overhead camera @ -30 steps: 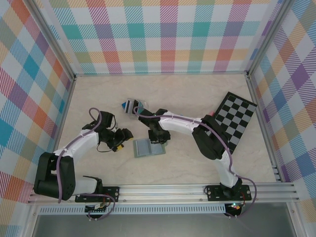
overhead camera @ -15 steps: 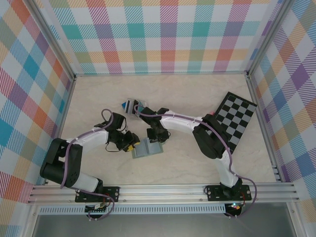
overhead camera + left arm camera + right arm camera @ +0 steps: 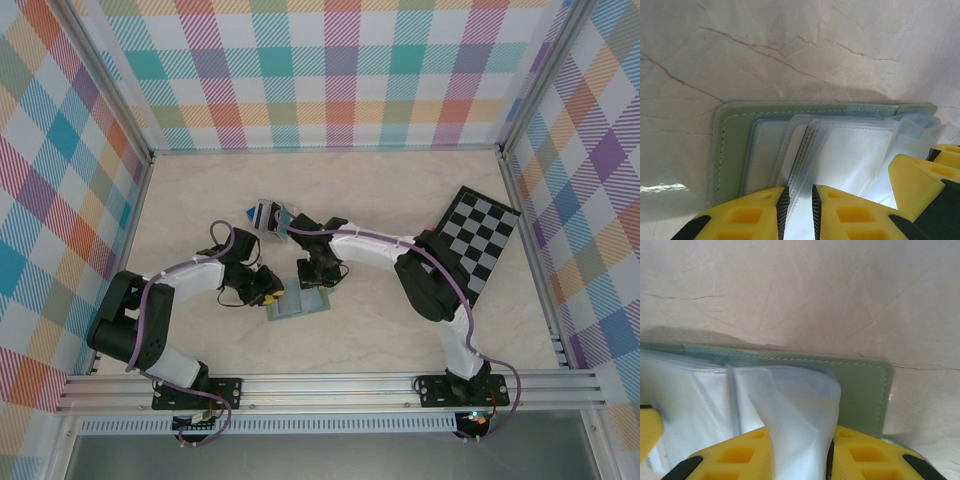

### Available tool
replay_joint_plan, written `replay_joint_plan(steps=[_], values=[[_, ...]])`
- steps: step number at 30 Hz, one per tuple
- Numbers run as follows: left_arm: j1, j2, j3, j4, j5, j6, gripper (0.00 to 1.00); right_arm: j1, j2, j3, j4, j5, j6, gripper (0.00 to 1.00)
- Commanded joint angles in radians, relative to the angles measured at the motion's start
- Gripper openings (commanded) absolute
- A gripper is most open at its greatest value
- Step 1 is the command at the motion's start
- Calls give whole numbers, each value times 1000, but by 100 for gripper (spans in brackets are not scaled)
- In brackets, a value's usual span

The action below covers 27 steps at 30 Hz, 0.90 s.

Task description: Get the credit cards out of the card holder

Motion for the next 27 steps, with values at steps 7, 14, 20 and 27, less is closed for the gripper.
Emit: replay_joint_plan(steps=[7, 14, 20, 27], values=[[-25, 30, 13, -34, -52, 9, 21, 14, -32, -8, 30, -52, -24, 30], [-24, -41, 79, -167, -141, 47, 29, 14, -120, -32, -18, 97, 2, 44], [-24, -105, 94, -201, -179, 29, 28, 15, -222, -153, 157, 52, -3, 45], [-24, -92, 57, -145, -114, 6, 23, 14, -123, -120, 179, -112, -5, 31]])
